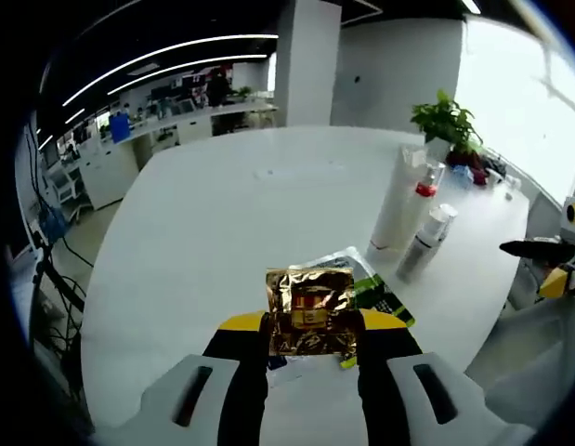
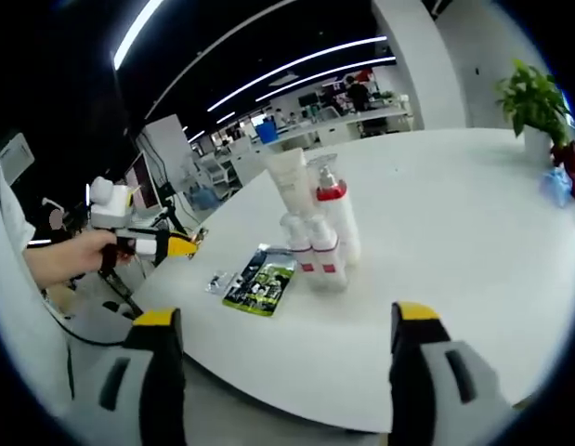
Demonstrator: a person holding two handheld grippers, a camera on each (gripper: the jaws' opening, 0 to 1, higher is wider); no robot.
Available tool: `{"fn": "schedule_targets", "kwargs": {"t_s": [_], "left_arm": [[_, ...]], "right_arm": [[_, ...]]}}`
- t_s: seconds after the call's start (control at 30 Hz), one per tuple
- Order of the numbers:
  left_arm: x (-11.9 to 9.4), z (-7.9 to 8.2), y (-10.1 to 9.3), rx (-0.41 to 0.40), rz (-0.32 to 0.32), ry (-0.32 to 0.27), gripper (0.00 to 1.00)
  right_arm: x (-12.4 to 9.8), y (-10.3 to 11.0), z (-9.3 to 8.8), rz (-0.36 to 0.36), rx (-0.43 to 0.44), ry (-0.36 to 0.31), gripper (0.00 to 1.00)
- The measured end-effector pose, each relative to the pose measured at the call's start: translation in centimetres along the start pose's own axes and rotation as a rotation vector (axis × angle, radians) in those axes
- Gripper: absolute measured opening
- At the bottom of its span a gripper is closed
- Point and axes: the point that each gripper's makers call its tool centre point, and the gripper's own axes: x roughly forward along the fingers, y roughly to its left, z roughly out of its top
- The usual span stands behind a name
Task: Arrange the skincare products in the storage area until every visible bottle or jar stands upright without overlapping.
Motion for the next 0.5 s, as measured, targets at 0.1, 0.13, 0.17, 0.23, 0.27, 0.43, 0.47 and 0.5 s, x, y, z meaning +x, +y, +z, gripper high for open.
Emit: {"fn": "schedule_targets", "kwargs": {"t_s": [0.1,0.13,0.17,0.23,0.27,0.43,0.47,0.5], "left_arm": [[-0.5,-0.3,-0.9,0.008,-0.01,-0.003,0.34],[-0.6,-0.4,-1.1,0.014,-0.01,-0.004,0.34],[-0.7,-0.4,-1.2,0.015,-0.01,-0.005,0.34],[-1.0,-0.4,-1.5,0.019,-0.009,-0.011,0.34],[-1.1,-0.4,-1.4,0.019,-0.008,-0.016,0.34],[-1.7,-0.3,-1.8,0.031,-0.005,-0.03,0.34],[-1.9,-0.3,-2.0,0.04,-0.005,-0.032,0.34],[-2.1,-0.2,-2.2,0.044,-0.007,-0.034,0.34]], "right_arm": [[0.2,0.7,0.2,0.017,-0.022,0.006,0.93],[0.2,0.8,0.1,0.018,-0.034,0.009,0.93],[0.1,0.8,0.2,0.012,-0.055,0.008,0.9],[0.1,1.0,0.5,0.008,-0.094,0.001,0.86],[0.2,1.3,0.6,0.016,-0.09,0.0,0.85],[1.6,3.1,1.9,0.077,-0.092,-0.03,0.83],[1.9,3.6,2.1,0.093,-0.091,-0.033,0.82],[2.3,4.0,2.2,0.106,-0.092,-0.035,0.81]]}}
